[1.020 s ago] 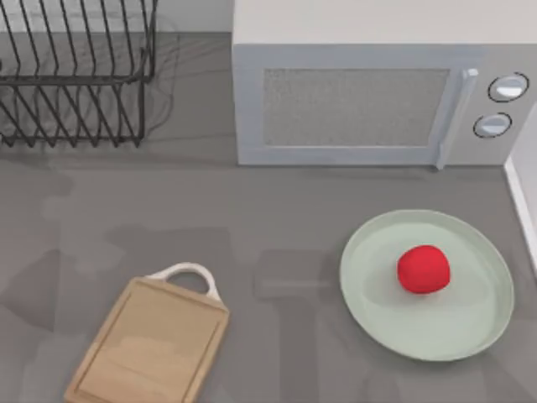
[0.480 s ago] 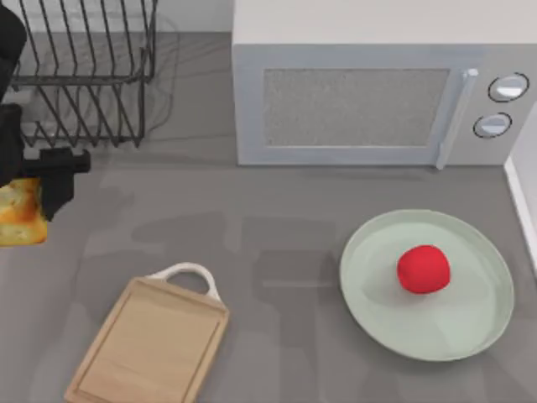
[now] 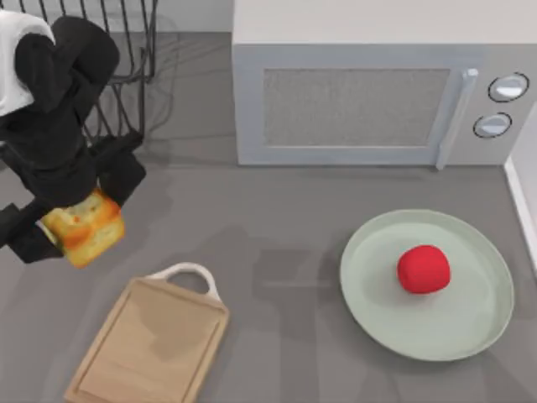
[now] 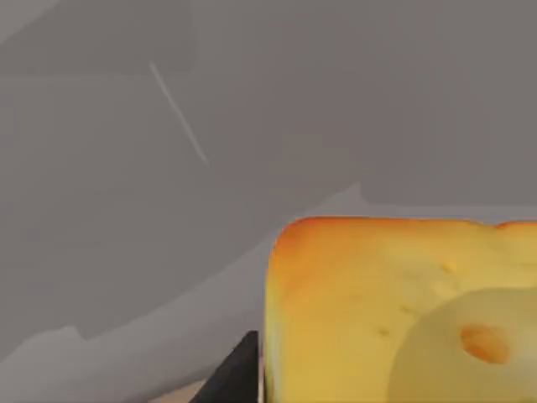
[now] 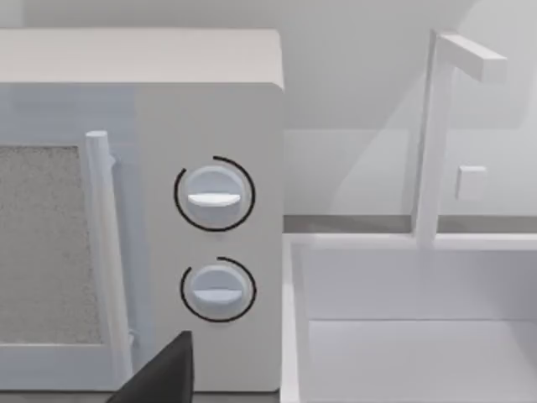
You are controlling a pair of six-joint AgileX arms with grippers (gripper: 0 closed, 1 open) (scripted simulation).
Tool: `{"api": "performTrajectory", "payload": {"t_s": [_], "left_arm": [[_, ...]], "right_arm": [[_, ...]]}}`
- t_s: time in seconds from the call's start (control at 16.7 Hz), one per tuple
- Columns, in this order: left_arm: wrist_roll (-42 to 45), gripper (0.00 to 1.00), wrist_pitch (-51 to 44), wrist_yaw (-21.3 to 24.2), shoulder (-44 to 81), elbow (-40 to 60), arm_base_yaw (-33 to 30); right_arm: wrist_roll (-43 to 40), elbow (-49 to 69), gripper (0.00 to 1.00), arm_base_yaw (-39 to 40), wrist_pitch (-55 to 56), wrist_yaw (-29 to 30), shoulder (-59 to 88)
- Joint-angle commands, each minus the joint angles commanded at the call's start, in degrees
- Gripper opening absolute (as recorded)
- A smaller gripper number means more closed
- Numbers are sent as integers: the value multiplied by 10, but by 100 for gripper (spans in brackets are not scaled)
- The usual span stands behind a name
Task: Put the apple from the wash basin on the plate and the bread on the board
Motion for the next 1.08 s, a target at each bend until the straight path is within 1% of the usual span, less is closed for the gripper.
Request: {"api": "performTrajectory", "payload": {"t_s": [0.3, 0.54, 0.78, 0.96, 1.08], "left_arm": [[-247, 0, 7, 20, -18, -32, -59], [-397, 0, 10, 38, -35, -59, -92], [-505, 0, 11, 57, -51, -84, -115], [-554, 0, 10, 69, -59, -97, -125], [-572, 0, 9, 74, -62, -102, -129]], "right_arm": [[0, 0, 100, 0, 0, 0, 0], [0, 0, 100, 0, 0, 0, 0], [0, 0, 100, 0, 0, 0, 0], [0, 0, 100, 0, 0, 0, 0], [0, 0, 100, 0, 0, 0, 0]]}}
